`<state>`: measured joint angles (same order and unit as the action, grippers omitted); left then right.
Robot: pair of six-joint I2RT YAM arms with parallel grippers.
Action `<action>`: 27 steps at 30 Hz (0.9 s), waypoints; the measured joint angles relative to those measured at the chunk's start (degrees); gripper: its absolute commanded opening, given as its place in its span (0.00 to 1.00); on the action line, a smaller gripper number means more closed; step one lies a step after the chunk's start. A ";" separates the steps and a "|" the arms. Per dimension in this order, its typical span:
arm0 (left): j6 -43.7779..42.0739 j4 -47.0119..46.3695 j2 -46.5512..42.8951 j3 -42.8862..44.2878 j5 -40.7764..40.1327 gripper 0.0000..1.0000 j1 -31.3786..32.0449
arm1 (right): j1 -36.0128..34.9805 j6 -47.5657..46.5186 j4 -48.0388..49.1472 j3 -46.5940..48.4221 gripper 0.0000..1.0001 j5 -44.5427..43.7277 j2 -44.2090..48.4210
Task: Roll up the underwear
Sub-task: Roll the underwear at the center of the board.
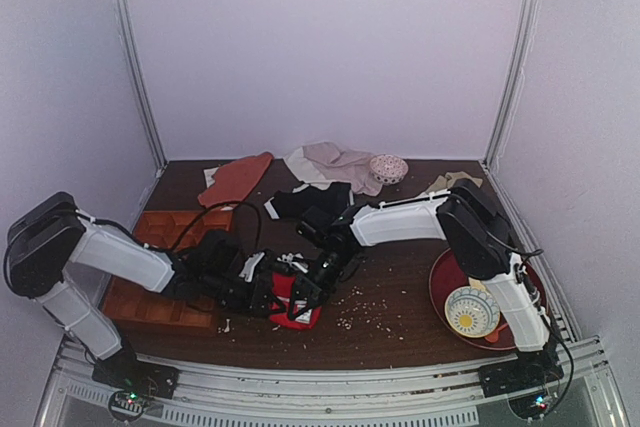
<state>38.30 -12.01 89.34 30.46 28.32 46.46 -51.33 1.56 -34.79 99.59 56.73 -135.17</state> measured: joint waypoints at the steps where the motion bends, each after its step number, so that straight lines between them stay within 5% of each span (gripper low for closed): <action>1: 0.24 0.00 0.13 0.02 0.07 0.00 -0.02 | 0.02 0.31 0.59 -0.39 0.23 -0.07 0.24; 20: 1.62 0.13 2.05 1.09 1.27 0.00 -0.13 | 2.05 13.03 16.81 -11.21 0.30 -2.93 6.40; 27: 1.68 0.17 2.05 1.09 1.25 0.00 -0.13 | 3.56 18.18 22.47 -12.83 0.18 -5.95 7.61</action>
<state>39.99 -11.84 91.39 31.55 29.56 46.33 -47.77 19.75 -12.32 86.76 50.78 -127.57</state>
